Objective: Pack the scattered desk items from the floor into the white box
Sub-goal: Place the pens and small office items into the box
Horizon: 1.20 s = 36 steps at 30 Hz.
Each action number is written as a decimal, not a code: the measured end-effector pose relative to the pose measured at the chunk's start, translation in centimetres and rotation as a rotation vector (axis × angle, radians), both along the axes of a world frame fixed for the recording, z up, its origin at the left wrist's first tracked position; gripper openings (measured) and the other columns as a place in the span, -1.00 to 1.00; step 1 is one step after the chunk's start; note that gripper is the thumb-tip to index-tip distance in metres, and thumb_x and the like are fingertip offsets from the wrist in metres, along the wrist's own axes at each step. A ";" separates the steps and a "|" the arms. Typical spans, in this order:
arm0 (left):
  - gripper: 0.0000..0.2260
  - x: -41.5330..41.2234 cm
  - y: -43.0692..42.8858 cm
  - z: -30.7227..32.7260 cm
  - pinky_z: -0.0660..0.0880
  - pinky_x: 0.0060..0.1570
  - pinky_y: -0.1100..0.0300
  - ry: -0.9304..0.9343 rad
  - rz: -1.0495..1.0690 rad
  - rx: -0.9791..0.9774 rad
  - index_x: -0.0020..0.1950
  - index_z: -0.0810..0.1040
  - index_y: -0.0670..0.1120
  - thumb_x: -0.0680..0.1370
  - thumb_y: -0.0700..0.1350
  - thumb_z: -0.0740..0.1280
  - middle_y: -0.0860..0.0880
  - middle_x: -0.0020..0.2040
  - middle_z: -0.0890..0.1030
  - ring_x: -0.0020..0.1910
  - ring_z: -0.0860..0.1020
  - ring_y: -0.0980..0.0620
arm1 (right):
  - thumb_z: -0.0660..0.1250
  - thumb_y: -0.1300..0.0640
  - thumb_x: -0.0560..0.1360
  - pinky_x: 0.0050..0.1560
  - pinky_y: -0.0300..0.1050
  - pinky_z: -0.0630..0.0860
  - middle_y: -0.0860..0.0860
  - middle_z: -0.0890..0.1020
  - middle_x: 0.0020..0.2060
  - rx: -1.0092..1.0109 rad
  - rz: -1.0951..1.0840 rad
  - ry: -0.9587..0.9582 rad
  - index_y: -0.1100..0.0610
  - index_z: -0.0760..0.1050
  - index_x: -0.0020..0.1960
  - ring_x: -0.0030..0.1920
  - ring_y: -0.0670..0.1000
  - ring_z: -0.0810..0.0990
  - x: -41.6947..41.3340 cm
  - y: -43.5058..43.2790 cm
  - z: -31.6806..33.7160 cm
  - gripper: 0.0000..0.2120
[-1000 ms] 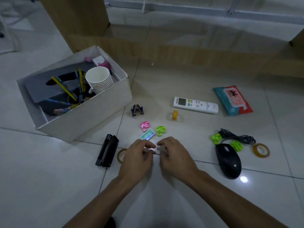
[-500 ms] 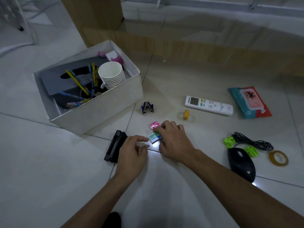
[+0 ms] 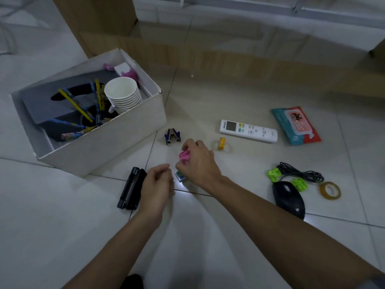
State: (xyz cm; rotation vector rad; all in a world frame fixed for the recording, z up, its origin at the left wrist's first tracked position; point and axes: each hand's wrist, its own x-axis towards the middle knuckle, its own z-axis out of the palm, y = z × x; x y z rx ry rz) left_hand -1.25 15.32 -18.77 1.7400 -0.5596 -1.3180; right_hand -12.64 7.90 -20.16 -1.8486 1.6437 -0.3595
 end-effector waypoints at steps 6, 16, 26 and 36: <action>-0.69 -0.5 -1.2 0.4 0.57 -0.08 0.03 0.730 0.230 0.163 0.11 0.56 -0.17 0.69 0.01 0.12 -0.17 -0.04 0.68 -0.09 0.68 -0.07 | 0.31 -0.01 0.52 0.22 -0.05 0.38 -0.12 0.52 0.16 -0.116 0.056 -0.218 -0.05 0.44 0.29 0.15 -0.13 0.48 -2.1 3.7 0.6 -0.66; -0.79 -2.0 -0.3 -0.7 0.55 0.03 0.05 0.646 0.122 0.290 -0.01 0.59 -0.16 0.64 -0.09 0.20 -0.13 -0.09 0.64 -0.07 0.62 -0.07 | 0.38 0.14 0.52 0.21 -0.02 0.47 0.06 0.52 0.16 -0.092 -0.010 -0.064 0.11 0.54 0.26 0.17 0.07 0.48 -5.9 2.1 -2.4 -0.69; -0.76 -7.3 -1.4 -1.2 0.60 -0.31 0.23 0.802 0.018 0.426 -0.02 0.55 -0.17 0.66 -0.05 0.19 -0.17 -0.04 0.59 -0.18 0.56 -0.02 | 0.28 0.09 0.53 0.18 0.02 0.44 0.00 0.55 0.18 -0.297 -0.240 0.109 0.04 0.49 0.27 0.18 0.04 0.48 -10.3 6.6 0.7 -0.69; -0.71 -13.3 -1.7 -0.3 0.56 0.11 -0.04 0.724 -0.207 0.432 0.20 0.53 -0.17 0.64 0.01 0.22 -0.18 0.01 0.60 -0.03 0.62 -0.15 | 0.28 0.25 0.49 0.12 0.01 0.42 0.14 0.49 0.17 -0.141 -0.094 0.448 0.18 0.48 0.22 0.15 0.16 0.43 -16.9 6.3 -0.5 -0.70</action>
